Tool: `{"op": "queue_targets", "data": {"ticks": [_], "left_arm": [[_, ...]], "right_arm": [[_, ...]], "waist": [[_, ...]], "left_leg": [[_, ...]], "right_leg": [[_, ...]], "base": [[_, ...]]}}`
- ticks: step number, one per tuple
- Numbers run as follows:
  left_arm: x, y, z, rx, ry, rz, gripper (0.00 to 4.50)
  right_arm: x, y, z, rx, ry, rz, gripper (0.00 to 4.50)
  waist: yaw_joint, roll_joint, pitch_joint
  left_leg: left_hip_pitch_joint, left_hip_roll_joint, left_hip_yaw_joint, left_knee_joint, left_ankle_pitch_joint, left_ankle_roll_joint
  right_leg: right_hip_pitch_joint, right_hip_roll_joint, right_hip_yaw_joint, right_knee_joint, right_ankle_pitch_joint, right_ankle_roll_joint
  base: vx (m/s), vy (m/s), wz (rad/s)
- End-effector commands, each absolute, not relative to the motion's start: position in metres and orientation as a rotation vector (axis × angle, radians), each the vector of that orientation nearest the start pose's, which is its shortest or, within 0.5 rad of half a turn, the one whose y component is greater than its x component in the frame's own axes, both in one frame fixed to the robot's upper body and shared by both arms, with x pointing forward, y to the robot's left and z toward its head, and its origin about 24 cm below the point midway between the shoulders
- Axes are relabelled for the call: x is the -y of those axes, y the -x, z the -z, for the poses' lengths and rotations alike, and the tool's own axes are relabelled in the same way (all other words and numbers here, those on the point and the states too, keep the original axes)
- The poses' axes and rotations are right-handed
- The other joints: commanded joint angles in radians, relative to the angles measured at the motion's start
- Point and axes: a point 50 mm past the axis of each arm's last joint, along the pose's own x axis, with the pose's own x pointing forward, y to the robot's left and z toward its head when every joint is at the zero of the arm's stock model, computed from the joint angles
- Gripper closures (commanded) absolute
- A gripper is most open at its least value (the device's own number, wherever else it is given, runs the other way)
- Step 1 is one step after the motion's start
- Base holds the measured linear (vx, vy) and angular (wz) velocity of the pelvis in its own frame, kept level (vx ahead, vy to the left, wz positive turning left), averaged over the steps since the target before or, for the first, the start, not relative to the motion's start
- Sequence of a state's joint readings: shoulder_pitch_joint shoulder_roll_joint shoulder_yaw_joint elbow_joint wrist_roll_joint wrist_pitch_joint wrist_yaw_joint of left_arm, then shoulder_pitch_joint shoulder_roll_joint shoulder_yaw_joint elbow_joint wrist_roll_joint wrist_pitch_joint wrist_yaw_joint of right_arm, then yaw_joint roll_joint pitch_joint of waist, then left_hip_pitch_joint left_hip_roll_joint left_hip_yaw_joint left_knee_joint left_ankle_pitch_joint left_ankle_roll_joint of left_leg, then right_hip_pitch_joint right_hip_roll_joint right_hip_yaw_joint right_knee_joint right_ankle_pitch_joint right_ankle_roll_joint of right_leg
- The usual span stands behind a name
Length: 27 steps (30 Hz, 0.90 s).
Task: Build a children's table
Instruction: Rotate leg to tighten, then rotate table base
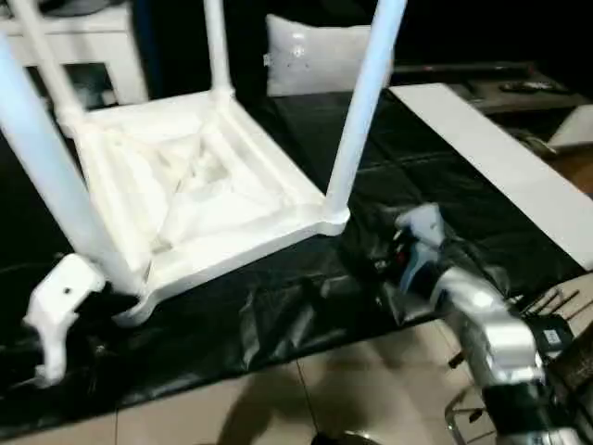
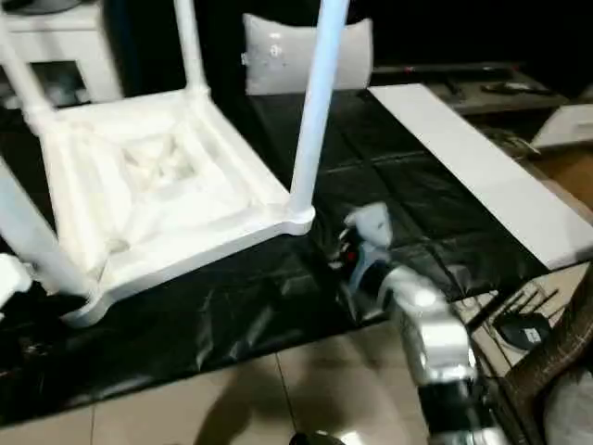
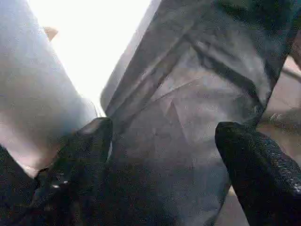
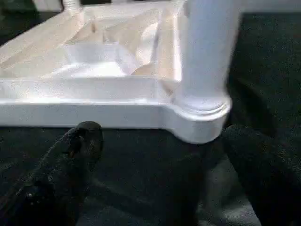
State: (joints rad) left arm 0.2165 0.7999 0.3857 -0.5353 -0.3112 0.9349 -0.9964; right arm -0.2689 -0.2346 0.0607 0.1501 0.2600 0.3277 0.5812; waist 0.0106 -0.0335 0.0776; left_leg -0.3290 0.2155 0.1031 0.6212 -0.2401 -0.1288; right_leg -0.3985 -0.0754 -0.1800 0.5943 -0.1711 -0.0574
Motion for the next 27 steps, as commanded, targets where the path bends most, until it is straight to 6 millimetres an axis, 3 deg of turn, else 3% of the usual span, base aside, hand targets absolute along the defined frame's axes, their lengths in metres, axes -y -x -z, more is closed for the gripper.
{"op": "queue_targets", "data": {"ticks": [1, 2, 4, 12, 14, 20, 22, 27], "left_arm": [[-0.28, -0.181, -0.123, -0.7, -0.241, 0.578, 0.33], [-0.283, -0.181, -0.124, -0.716, -0.247, 0.555, 0.24], [-0.288, -0.183, -0.128, -0.767, -0.204, 0.436, 0.08], [-0.287, -0.179, -0.133, -0.792, -0.154, 0.428, 0.03], [-0.294, -0.173, -0.141, -0.834, -0.151, 0.413, 0.03], [-0.314, -0.184, -0.147, -0.785, -0.202, 0.238, 0.03], [-0.313, -0.187, -0.148, -0.76, -0.197, 0.257, 0.03], [-0.309, -0.2, -0.148, -0.672, -0.211, 0.306, 0.03]], "right_arm": [[0.137, -0.291, -0.058, -0.213, -0.056, -0.703, 0.0], [0.136, -0.289, -0.058, -0.213, -0.061, -0.713, 0.0], [0.131, -0.283, -0.059, -0.213, -0.067, -0.763, 0.0], [0.13, -0.28, -0.056, -0.225, -0.053, -0.789, 0.0], [0.129, -0.278, -0.055, -0.226, -0.047, -0.809, 0.0], [0.117, -0.262, -0.058, -0.252, -0.106, -1.0, 0.0], [0.117, -0.259, -0.057, -0.269, -0.113, -1.035, 0.0], [0.122, -0.261, -0.056, -0.295, -0.103, -1.041, 0.0]], "waist": [[0.001, 0.031, -0.053], [0.001, 0.029, -0.054], [0.004, 0.032, -0.057], [0.015, 0.03, -0.062], [0.018, 0.029, -0.063], [0.028, 0.029, -0.058], [0.03, 0.032, -0.058], [0.033, 0.028, -0.061]], "left_leg": [[-0.02, 0.013, 0.011, -0.095, -0.251, 0.054], [-0.014, 0.01, 0.015, -0.092, -0.246, 0.058], [-0.015, 0.01, 0.016, -0.091, -0.211, 0.067], [-0.017, 0.008, 0.018, -0.088, -0.133, 0.087], [-0.019, 0.007, 0.02, -0.088, -0.119, 0.092], [-0.01, 0.007, 0.019, -0.09, -0.166, 0.096], [-0.011, 0.008, 0.017, -0.091, -0.169, 0.094], [-0.007, 0.008, 0.016, -0.09, -0.19, 0.081]], "right_leg": [[0.058, -0.069, 0.072, -0.092, -0.407, -0.082], [0.054, -0.067, 0.076, -0.094, -0.42, -0.084], [0.057, -0.068, 0.08, -0.087, -0.409, -0.091], [0.062, -0.068, 0.08, -0.086, -0.382, -0.103], [0.063, -0.068, 0.081, -0.083, -0.366, -0.106], [0.06, -0.064, 0.075, -0.097, -0.431, -0.072], [0.062, -0.067, 0.075, -0.098, -0.436, -0.071], [0.06, -0.07, 0.075, -0.102, -0.444, -0.068]], "base": [[0.0, 0.0, 0.0], [0.0, 0.0, 0.0], [0.0, 0.0, 0.0], [0.0, 0.0, 0.0], [0.0, 0.0, 0.0], [0.0, 0.0, 0.0], [0.0, 0.0, 0.0], [0.0, 0.0, 0.0]]}}
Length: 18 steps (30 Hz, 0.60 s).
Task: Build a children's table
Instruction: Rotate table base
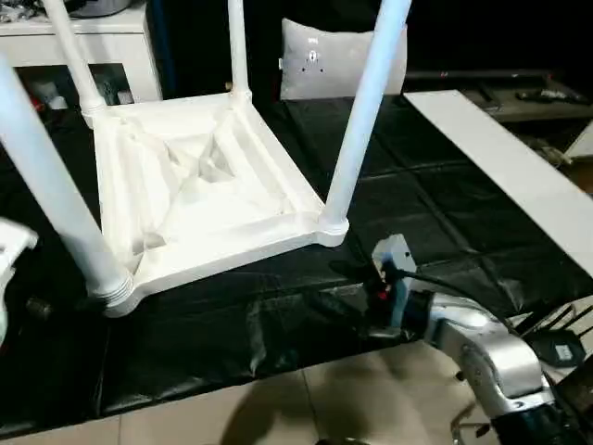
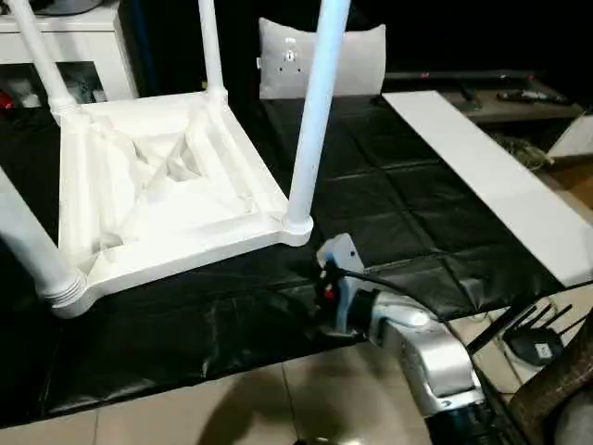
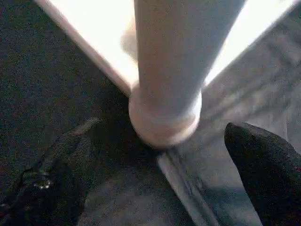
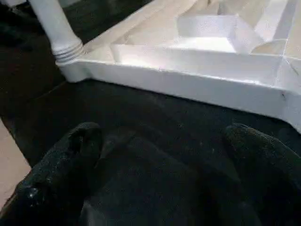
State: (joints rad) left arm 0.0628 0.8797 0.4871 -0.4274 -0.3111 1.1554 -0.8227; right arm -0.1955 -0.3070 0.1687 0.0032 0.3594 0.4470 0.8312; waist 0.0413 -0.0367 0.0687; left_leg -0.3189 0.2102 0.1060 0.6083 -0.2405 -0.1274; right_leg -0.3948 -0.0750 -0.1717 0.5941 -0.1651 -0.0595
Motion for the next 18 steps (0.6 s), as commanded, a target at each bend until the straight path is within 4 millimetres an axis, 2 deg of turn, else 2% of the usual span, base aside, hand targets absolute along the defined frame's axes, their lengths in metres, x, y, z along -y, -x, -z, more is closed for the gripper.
{"op": "queue_targets", "data": {"ticks": [1, 2, 3, 5, 6, 7, 9, 12, 13, 14, 16, 17, 18], "left_arm": [[-0.309, -0.207, -0.147, -0.633, -0.189, 0.299, 0.03], [-0.308, -0.214, -0.147, -0.596, -0.17, 0.298, 0.03], [-0.306, -0.219, -0.147, -0.556, -0.16, 0.315, 0.03], [-0.299, -0.231, -0.146, -0.474, -0.117, 0.362, 0.03], [-0.285, -0.244, -0.145, -0.379, -0.077, 0.458, 0.03], [-0.285, -0.244, -0.145, -0.379, -0.077, 0.458, 0.03], [-0.271, -0.252, -0.143, -0.31, -0.032, 0.557, 0.03], [-0.244, -0.26, -0.139, -0.21, 0.154, 0.728, 0.03], [-0.238, -0.262, -0.138, -0.199, 0.176, 0.765, 0.03], [-0.227, -0.261, -0.137, -0.204, 0.205, 0.836, 0.03], [-0.203, -0.257, -0.133, -0.236, 0.248, 1.002, 0.03], [-0.195, -0.255, -0.132, -0.249, 0.261, 1.055, 0.03], [-0.192, -0.255, -0.131, -0.253, 0.264, 1.072, 0.03]], "right_arm": [[0.123, -0.264, -0.055, -0.288, -0.087, -1.021, 0.0], [0.123, -0.267, -0.054, -0.282, -0.075, -1.007, 0.0], [0.122, -0.268, -0.054, -0.277, -0.071, -0.996, 0.0], [0.121, -0.272, -0.052, -0.275, -0.059, -0.963, 0.0], [0.119, -0.278, -0.048, -0.279, -0.036, -0.908, 0.0], [0.119, -0.278, -0.048, -0.279, -0.036, -0.908, 0.0], [0.119, -0.283, -0.045, -0.291, -0.016, -0.869, 0.0], [0.116, -0.291, -0.039, -0.321, 0.026, -0.798, 0.0], [0.116, -0.293, -0.037, -0.331, 0.033, -0.781, 0.0], [0.116, -0.296, -0.034, -0.343, 0.049, -0.753, 0.0], [0.117, -0.302, -0.027, -0.381, 0.085, -0.691, 0.0], [0.117, -0.304, -0.024, -0.394, 0.1, -0.671, 0.0], [0.118, -0.305, -0.023, -0.4, 0.106, -0.664, 0.0]], "waist": [[0.002, 0.03, -0.052], [0.004, 0.034, -0.052], [0.004, 0.035, -0.052], [0.008, 0.034, -0.058], [0.009, 0.035, -0.059], [0.011, 0.034, -0.06], [0.02, 0.035, -0.062], [0.028, 0.029, -0.064], [0.029, 0.025, -0.065], [0.033, 0.025, -0.07], [0.034, 0.024, -0.072], [0.034, 0.02, -0.078], [0.035, 0.02, -0.078]], "left_leg": [[-0.019, 0.012, 0.013, -0.078, -0.191, 0.077], [-0.011, 0.011, 0.015, -0.077, -0.209, 0.069], [-0.01, 0.009, 0.015, -0.076, -0.209, 0.067], [-0.016, 0.013, 0.011, -0.079, -0.188, 0.06], [-0.012, 0.013, 0.013, -0.078, -0.189, 0.057], [-0.01, 0.01, 0.014, -0.077, -0.182, 0.052], [-0.009, 0.016, 0.014, -0.08, -0.179, 0.044], [-0.002, 0.016, 0.02, -0.079, -0.179, 0.032], [-0.009, 0.02, 0.019, -0.083, -0.17, 0.026], [-0.011, 0.022, 0.019, -0.083, -0.151, 0.022], [-0.017, 0.023, 0.018, -0.085, -0.121, 0.019], [-0.018, 0.022, 0.021, -0.082, -0.063, 0.014], [-0.02, 0.022, 0.022, -0.082, -0.047, 0.013]], "right_leg": [[0.058, -0.071, 0.066, -0.101, -0.454, -0.064], [0.055, -0.071, 0.062, -0.108, -0.483, -0.053], [0.055, -0.071, 0.061, -0.112, -0.488, -0.048], [0.063, -0.074, 0.063, -0.104, -0.445, -0.056], [0.06, -0.073, 0.064, -0.104, -0.44, -0.059], [0.06, -0.073, 0.063, -0.107, -0.44, -0.063], [0.06, -0.077, 0.068, -0.098, -0.414, -0.076], [0.055, -0.077, 0.071, -0.097, -0.404, -0.085], [0.06, -0.08, 0.073, -0.092, -0.392, -0.089], [0.063, -0.08, 0.077, -0.085, -0.355, -0.094], [0.066, -0.079, 0.08, -0.075, -0.308, -0.103], [0.069, -0.078, 0.085, -0.061, -0.233, -0.127], [0.07, -0.077, 0.087, -0.057, -0.213, -0.133]], "base": [[0.0, 0.0, 0.0], [0.0, 0.0, 0.0], [0.0, 0.0, 0.0], [0.0, 0.0, 0.0], [0.0, 0.0, 0.0], [0.0, 0.0, 0.0], [0.0, 0.0, 0.0], [0.0, 0.0, 0.0], [0.0, 0.0, 0.0], [0.0, 0.0, 0.0], [0.0, 0.0, 0.0], [0.0, 0.0, 0.0], [0.0, 0.0, 0.0]]}}
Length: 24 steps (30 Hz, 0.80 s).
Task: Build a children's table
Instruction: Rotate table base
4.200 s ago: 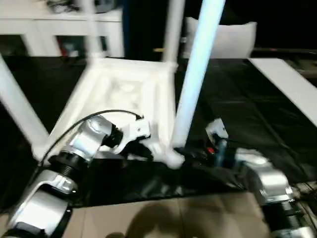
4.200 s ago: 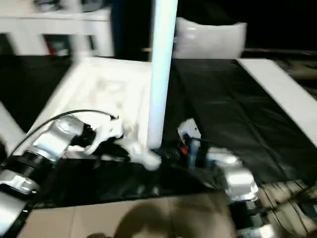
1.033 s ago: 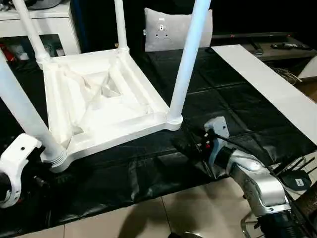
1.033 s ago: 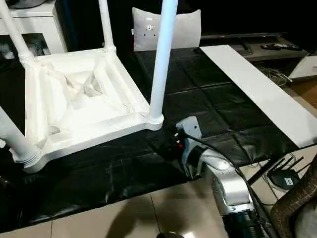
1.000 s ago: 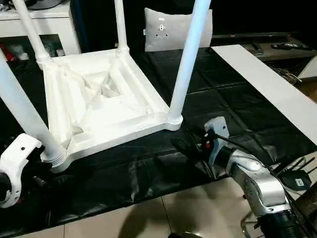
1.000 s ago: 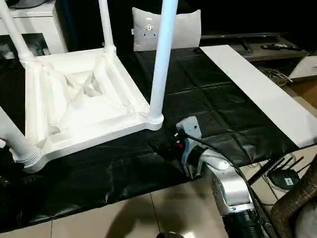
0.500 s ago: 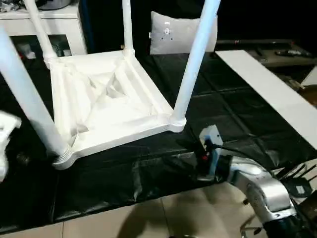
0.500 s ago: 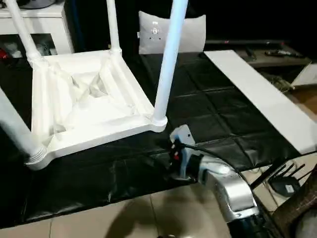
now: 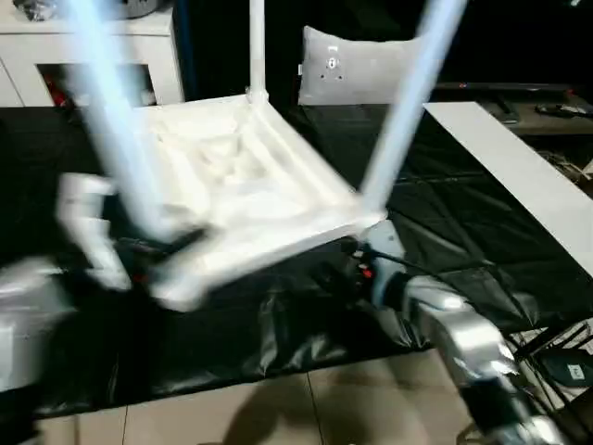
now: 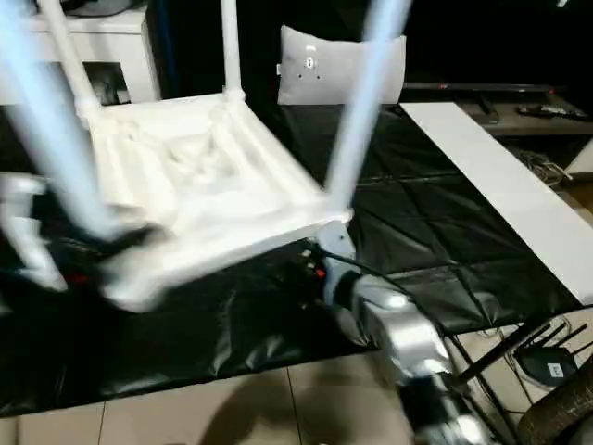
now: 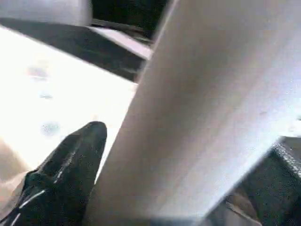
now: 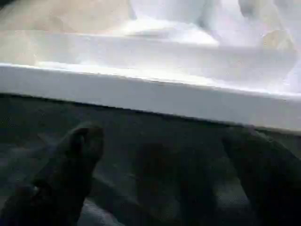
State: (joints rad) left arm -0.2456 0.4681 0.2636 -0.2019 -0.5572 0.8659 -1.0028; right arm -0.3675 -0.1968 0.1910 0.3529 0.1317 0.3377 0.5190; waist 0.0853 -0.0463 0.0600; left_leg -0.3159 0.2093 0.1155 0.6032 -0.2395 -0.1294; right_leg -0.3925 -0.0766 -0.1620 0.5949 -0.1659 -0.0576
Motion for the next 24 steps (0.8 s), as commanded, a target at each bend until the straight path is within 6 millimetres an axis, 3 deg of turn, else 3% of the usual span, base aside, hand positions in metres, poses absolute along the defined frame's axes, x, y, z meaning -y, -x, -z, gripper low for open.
{"op": "queue_targets", "data": {"ticks": [1, 2, 4, 5, 7, 9, 13, 16, 24], "left_arm": [[-0.183, -0.255, -0.131, -0.252, 0.277, 1.123, 0.03], [-0.168, -0.253, -0.13, -0.252, 0.298, 1.214, 0.03], [-0.161, -0.252, -0.13, -0.254, 0.308, 1.253, 0.03], [-0.145, -0.251, -0.13, -0.252, 0.31, 1.319, 0.03], [-0.14, -0.25, -0.131, -0.25, 0.307, 1.336, 0.03], [-0.122, -0.249, -0.132, -0.24, 0.296, 1.395, 0.03], [-0.105, -0.246, -0.134, -0.225, 0.291, 1.448, 0.03], [-0.09, -0.246, -0.135, -0.205, 0.288, 1.478, 0.03], [-0.069, -0.263, -0.131, -0.163, 0.242, 1.432, 0.03]], "right_arm": [[0.118, -0.307, -0.02, -0.414, 0.112, -0.653, 0.0], [0.117, -0.311, -0.018, -0.414, 0.118, -0.627, 0.0], [0.116, -0.314, -0.018, -0.412, 0.115, -0.618, 0.0], [0.114, -0.319, -0.019, -0.395, 0.112, -0.605, 0.0], [0.113, -0.321, -0.02, -0.389, 0.113, -0.603, 0.0], [0.109, -0.327, -0.024, -0.36, 0.107, -0.598, 0.0], [0.104, -0.331, -0.027, -0.338, 0.107, -0.604, 0.0], [0.097, -0.333, -0.029, -0.323, 0.116, -0.632, 0.0], [0.091, -0.338, -0.03, -0.293, 0.136, -0.655, 0.0]], "waist": [[-0.01, 0.027, -0.07], [-0.01, 0.025, -0.073], [-0.011, 0.025, -0.073], [-0.012, 0.027, -0.072], [-0.017, 0.024, -0.069], [-0.026, 0.025, -0.068], [-0.043, 0.02, -0.069], [-0.05, 0.022, -0.07], [-0.05, 0.022, -0.07]], "left_leg": [[-0.026, 0.02, 0.016, -0.075, -0.021, 0.018], [-0.029, 0.017, 0.019, -0.073, -0.004, 0.02], [-0.028, 0.016, 0.023, -0.071, 0.004, 0.022], [-0.029, 0.015, 0.026, -0.07, 0.006, 0.027], [-0.029, 0.015, 0.027, -0.071, -0.019, 0.024], [-0.031, 0.014, 0.027, -0.071, -0.037, 0.024], [-0.033, 0.013, 0.027, -0.069, -0.044, 0.029], [-0.034, 0.014, 0.028, -0.066, -0.034, 0.039], [-0.032, 0.013, 0.03, -0.065, -0.042, 0.051]], "right_leg": [[0.069, -0.073, 0.08, -0.052, -0.179, -0.145], [0.072, -0.073, 0.081, -0.049, -0.165, -0.147], [0.07, -0.073, 0.083, -0.049, -0.166, -0.147], [0.069, -0.071, 0.085, -0.048, -0.167, -0.145], [0.07, -0.069, 0.084, -0.054, -0.202, -0.134], [0.072, -0.068, 0.083, -0.057, -0.225, -0.126], [0.073, -0.066, 0.082, -0.06, -0.247, -0.117], [0.071, -0.065, 0.082, -0.06, -0.232, -0.129], [0.07, -0.063, 0.08, -0.064, -0.259, -0.123]], "base": [[0.0, 0.0, 0.0], [0.0, 0.0, 0.0], [0.0, 0.0, 0.0], [0.0, 0.0, 0.0], [0.0, 0.0, 0.0], [0.0, 0.0, 0.0], [0.0, 0.0, 0.0], [0.0, 0.0, 0.0], [0.0, 0.0, 0.0]]}}
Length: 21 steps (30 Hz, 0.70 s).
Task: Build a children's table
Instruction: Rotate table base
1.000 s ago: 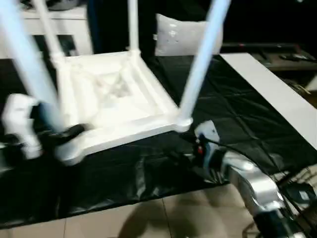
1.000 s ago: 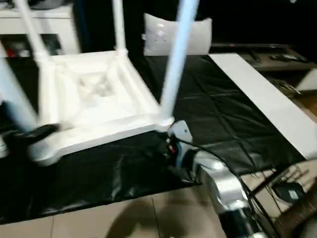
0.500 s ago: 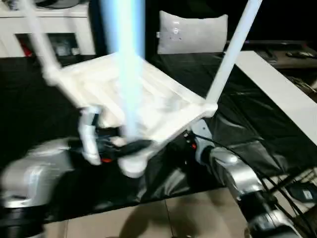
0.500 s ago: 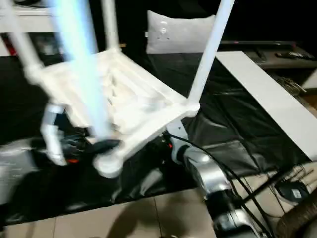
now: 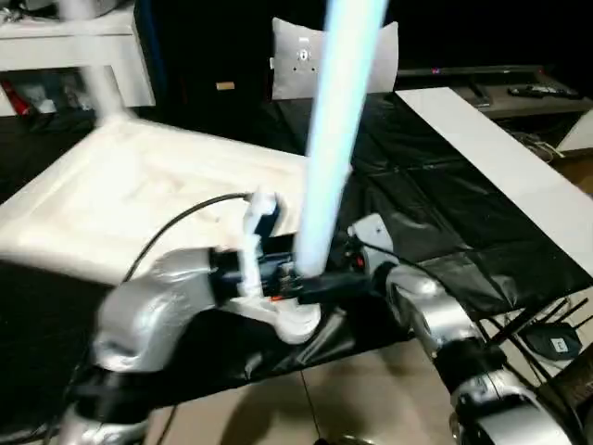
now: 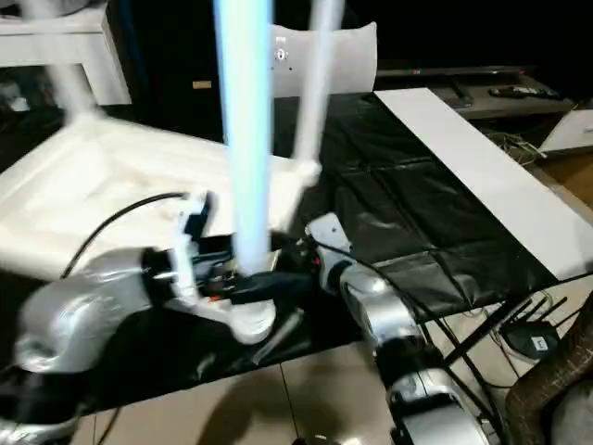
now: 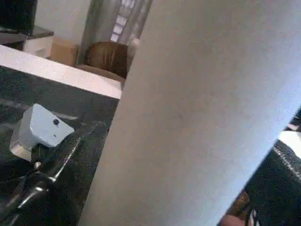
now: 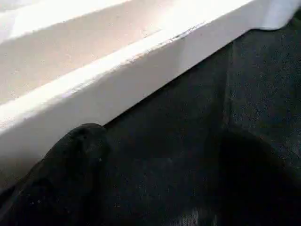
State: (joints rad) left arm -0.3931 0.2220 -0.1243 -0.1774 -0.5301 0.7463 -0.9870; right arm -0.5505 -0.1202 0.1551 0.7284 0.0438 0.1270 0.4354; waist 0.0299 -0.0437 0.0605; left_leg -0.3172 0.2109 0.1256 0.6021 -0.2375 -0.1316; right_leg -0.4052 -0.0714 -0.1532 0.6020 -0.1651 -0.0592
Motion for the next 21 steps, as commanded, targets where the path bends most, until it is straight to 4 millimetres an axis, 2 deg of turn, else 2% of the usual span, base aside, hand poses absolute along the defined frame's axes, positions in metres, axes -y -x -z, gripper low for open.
{"op": "queue_targets", "data": {"ticks": [1, 2, 3, 4, 5, 6, 8, 10, 12, 19, 20, 21], "left_arm": [[-0.067, -0.266, -0.131, -0.154, 0.235, 1.42, 0.03], [-0.067, -0.268, -0.131, -0.149, 0.231, 1.412, 0.03], [-0.067, -0.272, -0.13, -0.136, 0.212, 1.383, 0.03], [-0.067, -0.275, -0.129, -0.127, 0.197, 1.363, 0.03], [-0.07, -0.285, -0.128, -0.103, 0.151, 1.283, 0.03], [-0.07, -0.285, -0.128, -0.103, 0.151, 1.283, 0.03], [-0.078, -0.302, -0.128, -0.067, 0.096, 1.167, 0.03], [-0.08, -0.306, -0.127, -0.059, 0.081, 1.141, 0.03], [-0.088, -0.318, -0.128, -0.029, 0.042, 1.048, 0.03], [-0.096, -0.317, -0.119, -0.026, -0.012, 1.034, 0.03], [-0.097, -0.313, -0.116, -0.02, -0.004, 1.019, 0.03], [-0.098, -0.31, -0.113, -0.033, 0.013, 1.025, 0.03]], "right_arm": [[0.09, -0.339, -0.031, -0.291, 0.136, -0.65, 0.0], [0.09, -0.339, -0.031, -0.291, 0.135, -0.647, 0.0], [0.092, -0.341, -0.031, -0.29, 0.141, -0.626, 0.0], [0.094, -0.342, -0.031, -0.289, 0.145, -0.61, 0.0], [0.099, -0.344, -0.031, -0.287, 0.147, -0.582, 0.0], [0.099, -0.344, -0.031, -0.287, 0.147, -0.582, 0.0], [0.111, -0.344, -0.031, -0.281, 0.145, -0.543, 0.0], [0.114, -0.344, -0.031, -0.279, 0.144, -0.534, 0.0], [0.128, -0.339, -0.028, -0.279, 0.141, -0.52, 0.0], [0.157, -0.318, -0.028, -0.257, 0.154, -0.543, 0.0], [0.159, -0.312, -0.033, -0.233, 0.114, -0.56, 0.0], [0.159, -0.309, -0.035, -0.224, 0.098, -0.569, 0.0]], "waist": [[0.006, 0.024, -0.071], [0.005, 0.022, -0.072], [0.006, 0.027, -0.072], [0.006, 0.023, -0.073], [0.005, 0.025, -0.072], [0.005, 0.025, -0.073], [0.006, 0.021, -0.074], [0.01, 0.021, -0.075], [0.012, 0.018, -0.075], [0.019, 0.015, -0.074], [0.013, 0.022, -0.072], [0.015, 0.02, -0.072]], "left_leg": [[-0.03, 0.012, 0.019, -0.063, -0.043, 0.052], [-0.029, 0.012, 0.02, -0.063, -0.04, 0.053], [-0.028, 0.012, 0.019, -0.063, -0.038, 0.051], [-0.028, 0.012, 0.019, -0.063, -0.036, 0.052], [-0.029, 0.011, 0.019, -0.063, -0.042, 0.052], [-0.027, 0.011, 0.019, -0.062, -0.046, 0.053], [-0.029, 0.007, 0.02, -0.061, -0.047, 0.056], [-0.029, 0.01, 0.019, -0.062, -0.039, 0.057], [-0.029, 0.008, 0.021, -0.061, -0.037, 0.065], [-0.031, 0.009, 0.021, -0.062, -0.052, 0.081], [-0.03, 0.008, 0.022, -0.062, -0.068, 0.082], [-0.032, 0.008, 0.021, -0.062, -0.073, 0.086]], "right_leg": [[0.081, -0.068, 0.072, -0.071, -0.26, -0.118], [0.08, -0.068, 0.072, -0.071, -0.251, -0.119], [0.081, -0.068, 0.072, -0.069, -0.244, -0.123], [0.079, -0.066, 0.071, -0.07, -0.239, -0.124], [0.08, -0.064, 0.07, -0.071, -0.243, -0.123], [0.079, -0.064, 0.07, -0.073, -0.247, -0.119], [0.082, -0.065, 0.07, -0.076, -0.259, -0.105], [0.083, -0.068, 0.071, -0.072, -0.251, -0.105], [0.082, -0.066, 0.07, -0.075, -0.257, -0.097], [0.083, -0.067, 0.068, -0.08, -0.284, -0.076], [0.082, -0.064, 0.066, -0.085, -0.295, -0.073], [0.084, -0.064, 0.065, -0.087, -0.302, -0.067]], "base": [[0.0, 0.0, 0.0], [0.0, 0.0, 0.0], [0.0, 0.0, 0.0], [0.0, 0.0, 0.0], [0.0, 0.0, 0.0], [0.0, 0.0, 0.0], [0.0, 0.0, 0.0], [0.0, 0.0, 0.0], [0.0, 0.0, 0.0], [0.0, 0.0, 0.0], [0.0, 0.0, 0.0], [0.0, 0.0, 0.0]]}}
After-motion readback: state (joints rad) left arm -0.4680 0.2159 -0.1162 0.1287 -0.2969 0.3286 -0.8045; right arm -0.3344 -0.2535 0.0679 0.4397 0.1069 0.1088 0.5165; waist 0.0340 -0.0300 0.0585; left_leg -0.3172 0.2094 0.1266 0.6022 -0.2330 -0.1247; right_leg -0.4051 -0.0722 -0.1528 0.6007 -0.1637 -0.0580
